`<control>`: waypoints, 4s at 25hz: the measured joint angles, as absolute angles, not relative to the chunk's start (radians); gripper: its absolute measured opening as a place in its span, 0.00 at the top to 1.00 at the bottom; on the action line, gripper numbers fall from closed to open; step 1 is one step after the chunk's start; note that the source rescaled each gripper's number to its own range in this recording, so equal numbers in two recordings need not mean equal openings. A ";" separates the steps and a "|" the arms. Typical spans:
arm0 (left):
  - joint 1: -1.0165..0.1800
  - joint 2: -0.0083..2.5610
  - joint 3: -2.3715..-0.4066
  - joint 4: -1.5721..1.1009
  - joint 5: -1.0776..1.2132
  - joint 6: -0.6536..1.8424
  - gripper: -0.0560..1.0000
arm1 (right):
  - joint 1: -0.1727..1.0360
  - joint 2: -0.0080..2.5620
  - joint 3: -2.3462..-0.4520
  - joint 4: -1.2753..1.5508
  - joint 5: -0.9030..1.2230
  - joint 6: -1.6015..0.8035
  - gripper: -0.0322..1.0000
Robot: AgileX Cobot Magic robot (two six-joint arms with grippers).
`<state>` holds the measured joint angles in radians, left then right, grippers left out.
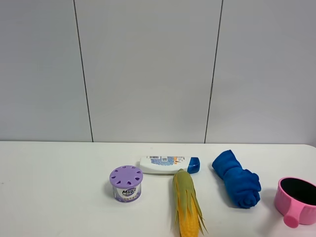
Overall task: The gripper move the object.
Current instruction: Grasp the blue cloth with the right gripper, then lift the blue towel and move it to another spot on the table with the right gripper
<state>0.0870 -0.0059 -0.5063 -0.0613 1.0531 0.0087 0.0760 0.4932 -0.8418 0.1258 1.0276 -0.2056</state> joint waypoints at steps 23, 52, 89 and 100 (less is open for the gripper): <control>0.087 -0.006 -0.506 -0.061 1.053 0.009 0.00 | 0.309 1.790 -1.298 -0.188 0.891 0.316 0.00; 0.087 -0.006 -0.506 -0.060 1.053 0.009 0.00 | 0.315 2.093 -1.300 -0.144 0.622 0.374 0.04; 0.087 -0.006 -0.506 -0.060 1.053 0.009 0.00 | 0.821 2.138 -2.179 0.058 1.213 -0.519 0.97; 0.087 -0.006 -0.506 -0.060 1.053 0.009 0.00 | 0.973 2.363 -2.179 0.090 1.213 -0.613 0.97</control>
